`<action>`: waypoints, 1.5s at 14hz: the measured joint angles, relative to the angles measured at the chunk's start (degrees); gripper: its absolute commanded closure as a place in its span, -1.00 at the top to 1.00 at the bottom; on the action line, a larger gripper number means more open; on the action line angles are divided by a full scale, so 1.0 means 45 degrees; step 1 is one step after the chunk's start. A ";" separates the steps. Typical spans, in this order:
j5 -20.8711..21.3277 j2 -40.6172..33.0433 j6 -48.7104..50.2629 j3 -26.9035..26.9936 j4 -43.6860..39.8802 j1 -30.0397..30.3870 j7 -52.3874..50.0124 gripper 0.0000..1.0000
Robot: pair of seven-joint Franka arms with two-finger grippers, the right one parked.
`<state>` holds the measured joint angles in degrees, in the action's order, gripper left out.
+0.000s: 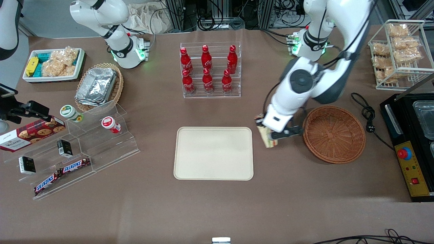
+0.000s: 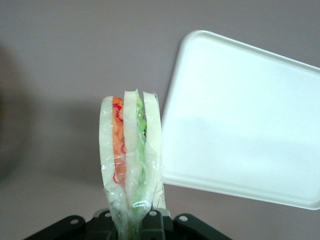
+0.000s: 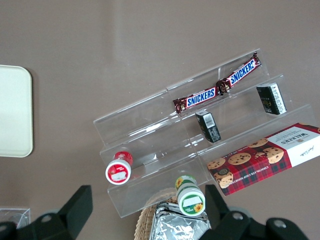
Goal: Place sandwich from basket to tray
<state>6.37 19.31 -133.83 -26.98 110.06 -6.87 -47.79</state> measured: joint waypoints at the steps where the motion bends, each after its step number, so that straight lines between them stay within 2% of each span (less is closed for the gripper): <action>1: 0.0527 0.0726 -0.0669 -0.0004 -0.0237 -0.0285 -0.0100 -1.00; 3: 0.1241 0.2303 -0.1627 0.0009 -0.0919 -0.0695 -0.0102 -1.00; 4: 0.1639 0.2997 -0.1805 0.0010 -0.1294 -0.0845 -0.0096 -0.93; 5: 0.2115 0.3537 -0.1874 0.0012 -0.1627 -0.0926 -0.0097 -0.40; 6: 0.2503 0.3910 -0.1899 0.0013 -0.1902 -0.0942 -0.0104 0.68; 7: 0.2719 0.4144 -0.1901 0.0023 -0.2126 -0.0941 -0.0106 0.99; 13: 0.2832 0.4050 -0.1931 0.0036 -0.2894 -0.0890 -0.0659 0.99; 15: 0.2833 0.3208 -0.1517 0.0290 -0.3244 -0.0883 -0.1368 0.99; 17: 0.2782 0.2017 -0.0065 0.0788 -0.3447 -0.0841 -0.1473 0.99; 19: 0.2282 0.0975 0.1369 0.1238 -0.3633 -0.0815 -0.1328 0.99; 21: 0.1029 0.0148 0.2420 0.1927 -0.3712 -0.0831 -0.0158 0.99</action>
<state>11.00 19.98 -122.94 -18.31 93.36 -10.61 -48.50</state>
